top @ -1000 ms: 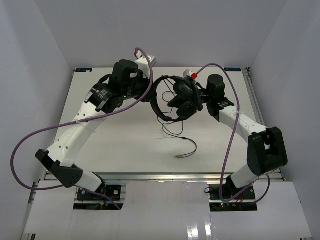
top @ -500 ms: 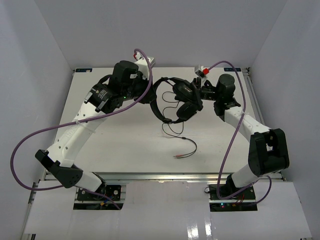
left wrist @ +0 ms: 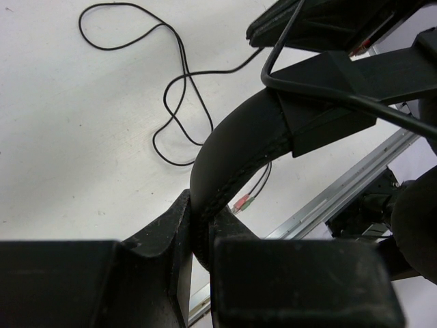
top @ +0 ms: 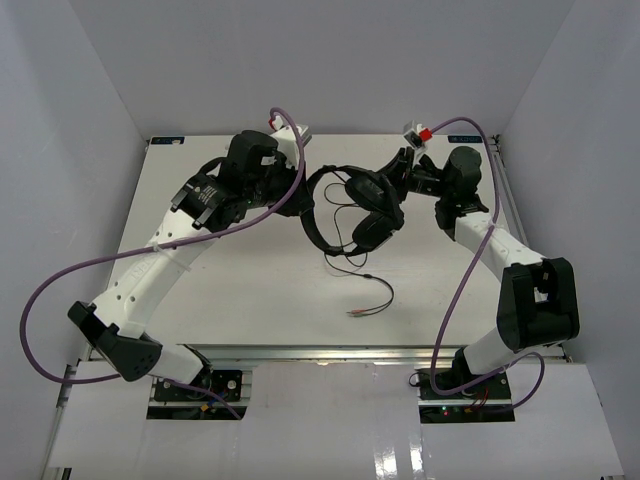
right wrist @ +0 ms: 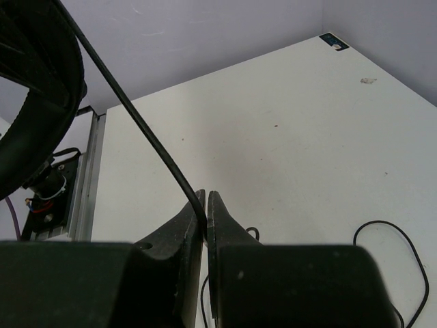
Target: Wrap the headphones
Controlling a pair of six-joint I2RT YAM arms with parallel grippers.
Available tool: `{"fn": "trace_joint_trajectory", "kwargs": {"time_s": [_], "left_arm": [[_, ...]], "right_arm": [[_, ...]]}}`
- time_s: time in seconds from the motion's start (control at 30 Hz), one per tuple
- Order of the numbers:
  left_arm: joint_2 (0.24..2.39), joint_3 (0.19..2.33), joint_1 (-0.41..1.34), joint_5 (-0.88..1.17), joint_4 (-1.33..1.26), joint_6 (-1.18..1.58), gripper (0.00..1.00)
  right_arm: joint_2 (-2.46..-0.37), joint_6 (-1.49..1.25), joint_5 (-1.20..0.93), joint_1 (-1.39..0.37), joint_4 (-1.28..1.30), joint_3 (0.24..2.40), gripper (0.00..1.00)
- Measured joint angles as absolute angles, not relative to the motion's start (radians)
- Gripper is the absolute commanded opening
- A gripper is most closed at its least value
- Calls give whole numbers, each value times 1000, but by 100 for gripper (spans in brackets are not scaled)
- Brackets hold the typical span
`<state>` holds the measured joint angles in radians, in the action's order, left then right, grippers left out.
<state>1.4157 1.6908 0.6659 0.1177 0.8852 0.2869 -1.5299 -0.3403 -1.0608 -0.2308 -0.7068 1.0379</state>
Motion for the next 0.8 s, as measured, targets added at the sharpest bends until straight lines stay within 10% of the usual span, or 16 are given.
{"fn": "trace_joint_trajectory", "kwargs": {"time_s": [0.8], "left_arm": [[1395,1724,665,67,864,325,0]], "right_arm": [[-1532,-271,-1038,-256,-659,1008,9]]}}
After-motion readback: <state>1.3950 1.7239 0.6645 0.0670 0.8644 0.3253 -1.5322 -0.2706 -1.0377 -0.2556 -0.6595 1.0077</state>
